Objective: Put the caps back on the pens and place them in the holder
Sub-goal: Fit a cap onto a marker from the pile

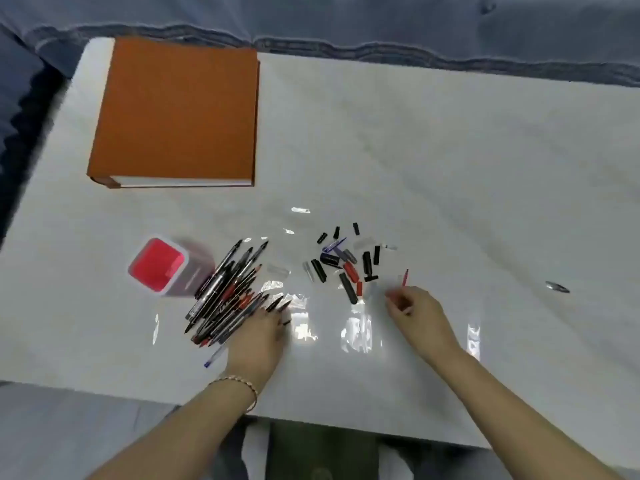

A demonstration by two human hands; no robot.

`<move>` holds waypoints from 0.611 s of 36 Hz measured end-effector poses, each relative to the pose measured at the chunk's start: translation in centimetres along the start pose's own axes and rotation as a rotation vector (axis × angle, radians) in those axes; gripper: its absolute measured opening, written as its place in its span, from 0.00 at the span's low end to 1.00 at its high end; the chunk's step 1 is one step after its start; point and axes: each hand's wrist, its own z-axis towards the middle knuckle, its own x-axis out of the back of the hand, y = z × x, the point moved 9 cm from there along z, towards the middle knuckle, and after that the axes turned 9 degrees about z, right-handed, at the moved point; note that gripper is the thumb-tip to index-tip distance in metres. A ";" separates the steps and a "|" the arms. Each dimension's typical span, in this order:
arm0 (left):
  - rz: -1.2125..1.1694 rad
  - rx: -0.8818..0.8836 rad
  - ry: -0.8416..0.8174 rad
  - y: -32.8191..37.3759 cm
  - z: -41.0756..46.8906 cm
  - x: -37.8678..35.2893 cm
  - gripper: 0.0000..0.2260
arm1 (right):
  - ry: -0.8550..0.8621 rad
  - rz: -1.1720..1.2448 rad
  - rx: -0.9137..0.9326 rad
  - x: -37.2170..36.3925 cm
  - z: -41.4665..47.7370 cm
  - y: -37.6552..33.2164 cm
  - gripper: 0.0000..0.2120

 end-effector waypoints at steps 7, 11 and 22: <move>0.100 -0.211 0.148 -1.3 1.4 -3.5 0.05 | 0.027 -0.131 0.203 -4.6 5.5 -1.1 0.06; 0.016 -0.258 0.235 -2.1 1.4 -3.0 0.06 | 0.058 -0.309 0.291 -6.5 6.9 -1.4 0.10; -0.284 -0.198 0.360 -2.3 2.8 -0.3 0.09 | 0.134 -0.439 0.393 -6.3 7.6 -1.2 0.10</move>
